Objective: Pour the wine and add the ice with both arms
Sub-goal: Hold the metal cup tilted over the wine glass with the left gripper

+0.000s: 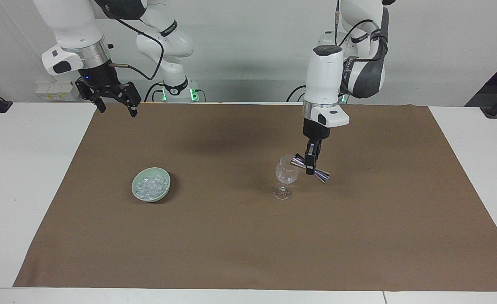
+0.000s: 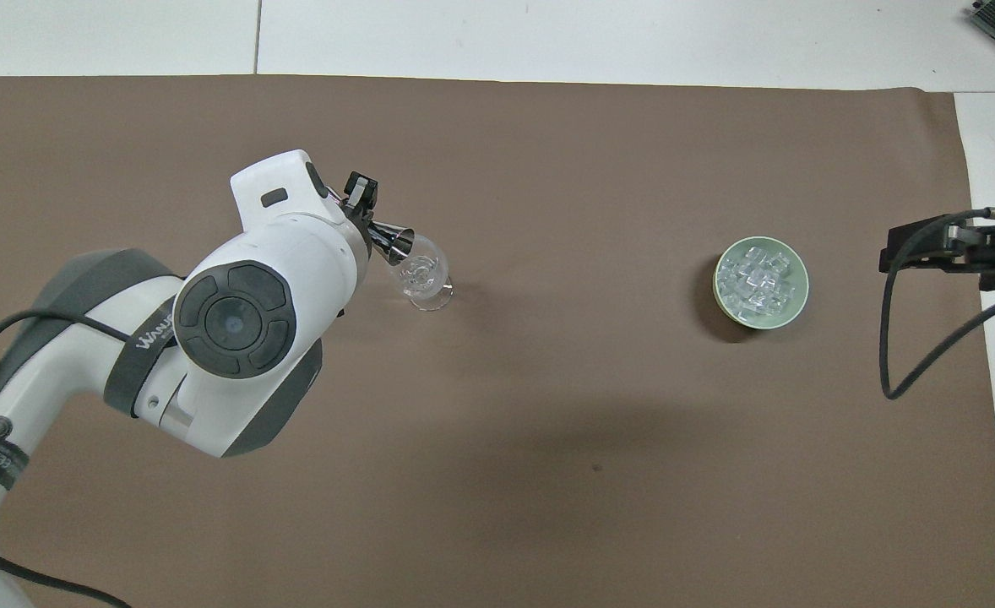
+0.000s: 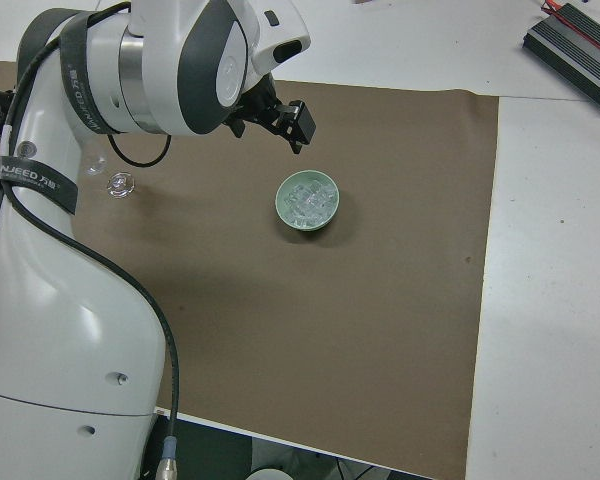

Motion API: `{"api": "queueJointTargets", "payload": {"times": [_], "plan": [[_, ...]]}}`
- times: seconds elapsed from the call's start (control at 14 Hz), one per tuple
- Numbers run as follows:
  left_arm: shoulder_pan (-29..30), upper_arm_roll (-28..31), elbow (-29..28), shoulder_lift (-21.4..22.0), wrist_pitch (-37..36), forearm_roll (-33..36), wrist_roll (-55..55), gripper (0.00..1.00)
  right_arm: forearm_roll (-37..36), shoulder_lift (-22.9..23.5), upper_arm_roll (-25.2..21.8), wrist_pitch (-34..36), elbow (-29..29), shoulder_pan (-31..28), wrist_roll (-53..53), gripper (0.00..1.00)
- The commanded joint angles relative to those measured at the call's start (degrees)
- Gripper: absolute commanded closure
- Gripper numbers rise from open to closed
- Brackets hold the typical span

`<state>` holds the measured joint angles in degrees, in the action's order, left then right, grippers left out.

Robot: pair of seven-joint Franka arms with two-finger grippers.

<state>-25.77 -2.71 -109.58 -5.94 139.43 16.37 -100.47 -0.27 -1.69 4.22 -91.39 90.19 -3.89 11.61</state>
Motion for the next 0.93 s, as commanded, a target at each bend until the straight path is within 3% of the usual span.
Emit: {"api": "queueJointTargets", "payload": {"times": [0.0, 0.86], "plan": [[-1.5, 1.0, 1.6, -0.2, -2.2, 2.1, -0.3, 1.0, 1.3, -0.1, 0.3, 0.6, -0.1, -0.5, 0.3, 0.0], [-2.4, 1.0, 2.9, -0.2, -5.7, 4.7, -0.3, 1.0, 1.3, -0.1, 0.3, 0.6, -0.1, -0.5, 0.3, 0.0]]}}
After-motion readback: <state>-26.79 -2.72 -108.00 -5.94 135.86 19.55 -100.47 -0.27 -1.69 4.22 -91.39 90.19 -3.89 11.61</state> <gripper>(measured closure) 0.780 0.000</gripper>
